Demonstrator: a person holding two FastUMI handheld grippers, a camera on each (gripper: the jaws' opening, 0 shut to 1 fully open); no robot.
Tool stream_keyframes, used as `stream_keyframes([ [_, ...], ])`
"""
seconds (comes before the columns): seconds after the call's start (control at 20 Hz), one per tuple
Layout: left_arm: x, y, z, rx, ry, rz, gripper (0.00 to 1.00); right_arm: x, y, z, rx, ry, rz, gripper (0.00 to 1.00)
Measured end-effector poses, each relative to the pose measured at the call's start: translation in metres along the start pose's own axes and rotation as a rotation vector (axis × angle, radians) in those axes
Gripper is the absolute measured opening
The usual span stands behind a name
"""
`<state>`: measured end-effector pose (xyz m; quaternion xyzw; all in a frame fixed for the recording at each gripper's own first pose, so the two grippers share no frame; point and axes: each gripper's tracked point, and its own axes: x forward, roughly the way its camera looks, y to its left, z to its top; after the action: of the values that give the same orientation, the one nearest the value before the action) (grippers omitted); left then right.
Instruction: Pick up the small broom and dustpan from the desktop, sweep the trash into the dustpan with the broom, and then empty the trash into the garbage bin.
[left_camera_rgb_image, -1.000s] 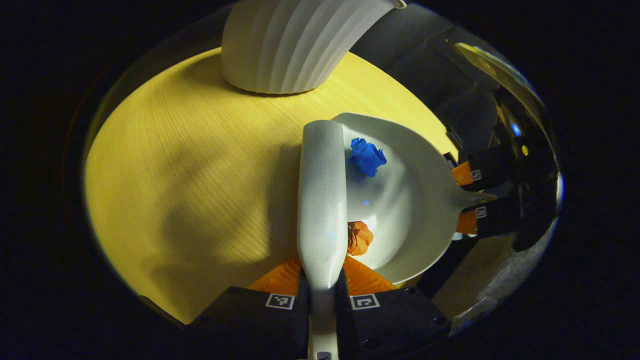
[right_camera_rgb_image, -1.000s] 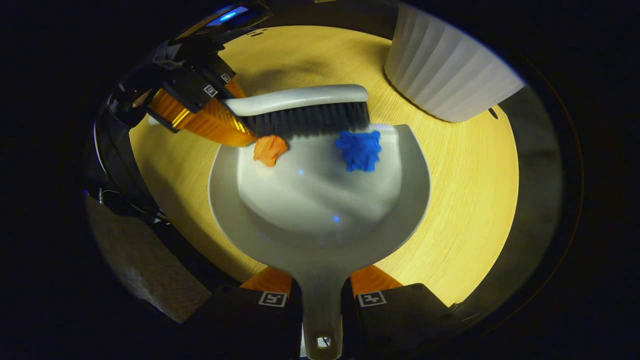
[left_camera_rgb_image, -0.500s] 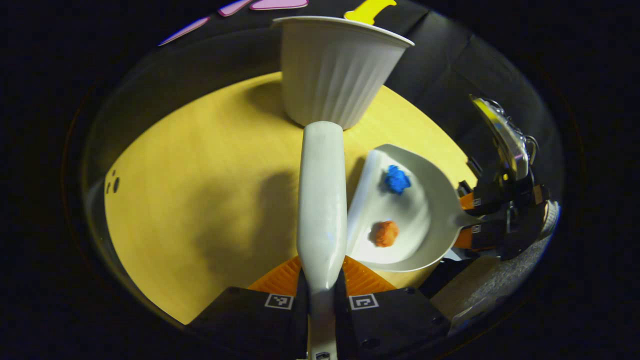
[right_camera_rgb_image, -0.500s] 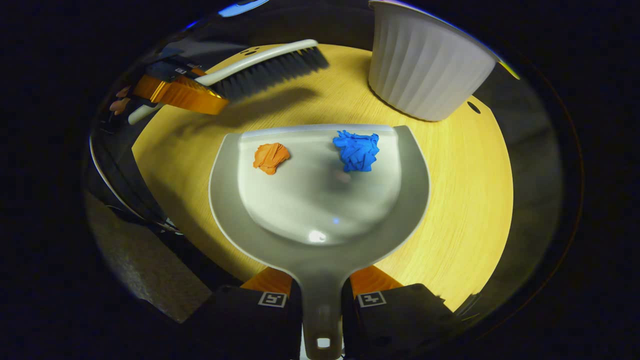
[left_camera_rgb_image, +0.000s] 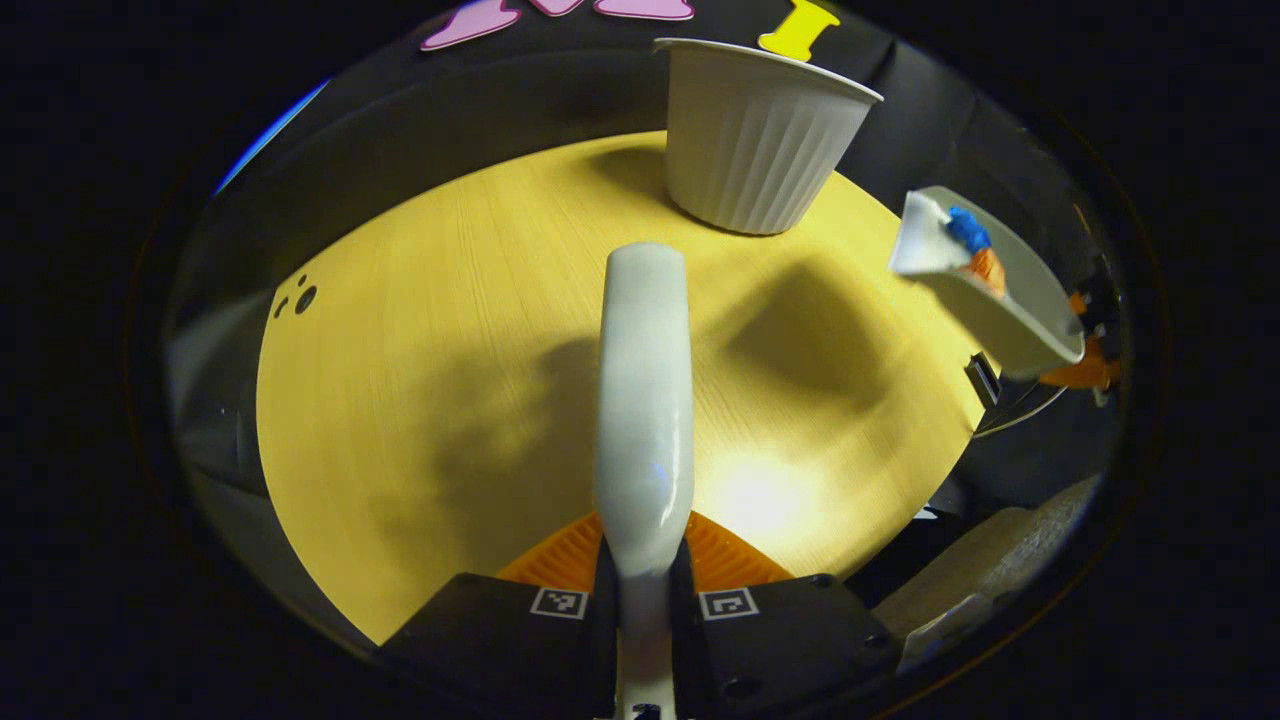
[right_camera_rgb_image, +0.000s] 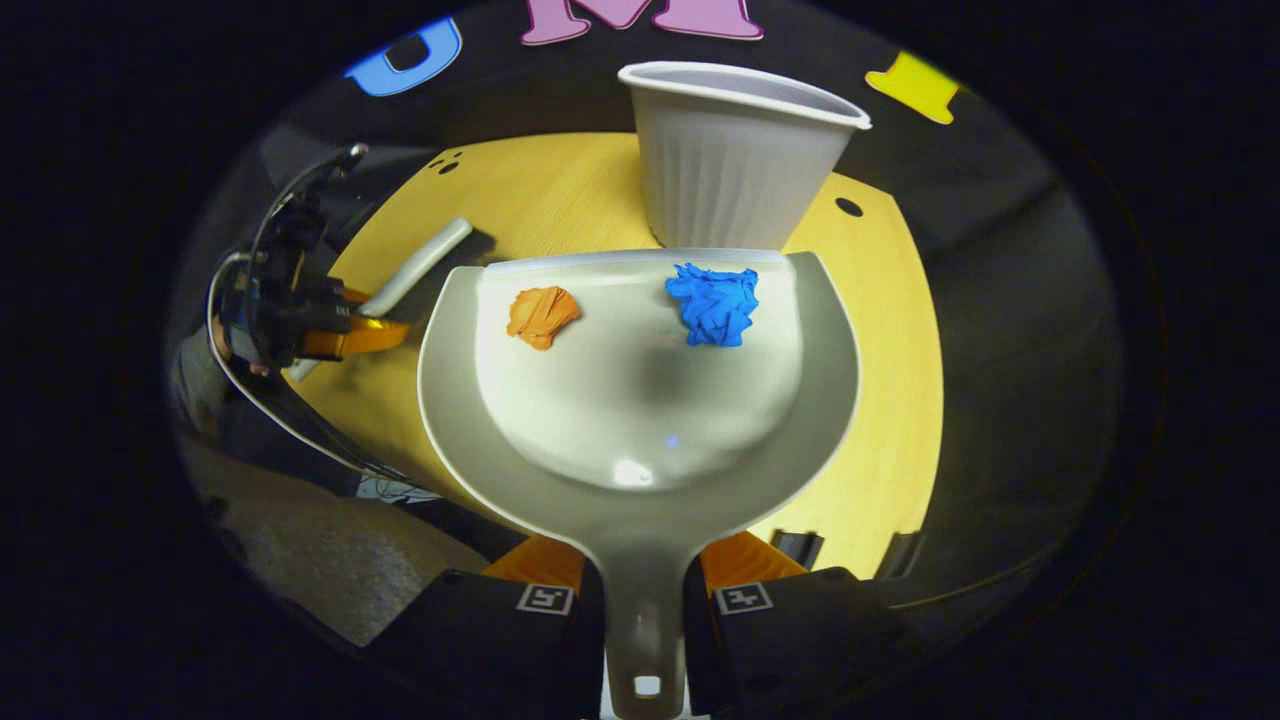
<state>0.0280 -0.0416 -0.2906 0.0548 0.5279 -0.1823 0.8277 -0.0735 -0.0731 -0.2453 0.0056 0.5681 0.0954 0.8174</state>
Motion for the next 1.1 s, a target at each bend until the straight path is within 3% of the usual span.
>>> stream_keyframes([
  [0.05,0.0,0.0,-0.006,-0.002,0.002,-0.001,0.26,-0.013,-0.002,0.006,0.017,-0.007,0.004,0.39],
  [0.2,0.005,0.001,-0.022,0.0,0.012,-0.005,0.24,-0.049,-0.01,0.034,0.059,-0.043,0.024,0.36],
  [0.3,0.008,-0.001,-0.032,-0.002,0.013,-0.015,0.26,-0.071,-0.029,0.052,0.054,-0.066,-0.003,0.36],
  [0.6,0.009,0.0,-0.053,-0.001,0.022,-0.026,0.27,-0.102,-0.1,0.123,0.049,-0.126,-0.144,0.4],
  [0.85,0.005,0.009,-0.061,-0.015,0.022,-0.024,0.26,-0.104,-0.151,0.184,-0.003,-0.136,-0.282,0.36],
  [1.1,0.005,0.019,-0.068,-0.037,0.037,-0.023,0.26,-0.095,-0.179,0.226,-0.134,-0.078,-0.41,0.36],
])
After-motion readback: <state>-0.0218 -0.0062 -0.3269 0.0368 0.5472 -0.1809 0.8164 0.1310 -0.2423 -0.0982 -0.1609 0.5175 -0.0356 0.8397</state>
